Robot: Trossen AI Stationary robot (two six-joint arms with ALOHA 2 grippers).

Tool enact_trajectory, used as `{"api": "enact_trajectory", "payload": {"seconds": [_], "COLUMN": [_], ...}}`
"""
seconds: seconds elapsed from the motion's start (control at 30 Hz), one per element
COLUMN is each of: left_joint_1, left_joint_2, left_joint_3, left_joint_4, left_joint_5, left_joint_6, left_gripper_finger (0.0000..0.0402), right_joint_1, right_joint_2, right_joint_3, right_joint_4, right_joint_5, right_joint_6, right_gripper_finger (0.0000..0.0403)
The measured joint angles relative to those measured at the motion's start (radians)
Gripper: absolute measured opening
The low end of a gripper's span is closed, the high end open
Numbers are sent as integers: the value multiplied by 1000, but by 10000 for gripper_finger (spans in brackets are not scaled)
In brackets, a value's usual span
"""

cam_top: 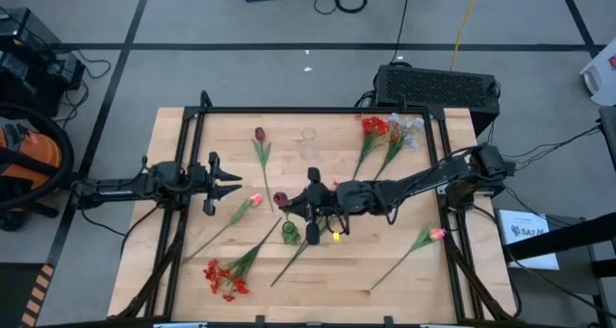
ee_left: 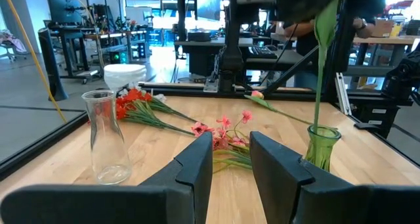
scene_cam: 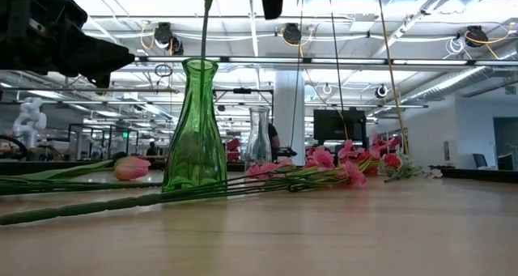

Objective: Sort flowers into vase by color
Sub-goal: Put the bottom red flower into the green flower vase

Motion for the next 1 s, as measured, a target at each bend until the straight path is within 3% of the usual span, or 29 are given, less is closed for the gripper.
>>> {"api": "enact_trajectory", "payload": {"seconds": [0.67, 1.0], "left_joint_1": [0, 0], "left_joint_2": [0, 0], "left_joint_3": [0, 0], "left_joint_4": [0, 0], "left_joint_5": [0, 0], "left_joint_6": [0, 0], "left_gripper_finger": [109, 109], "right_joint_1": [0, 0], "right_joint_2": [52, 44], "right_joint_3": [1, 0], "right_joint_4": [-5, -48], "right_joint_5": [-4, -3], "right_joint_6": [23, 77], "right_gripper_finger": [39, 105]}}
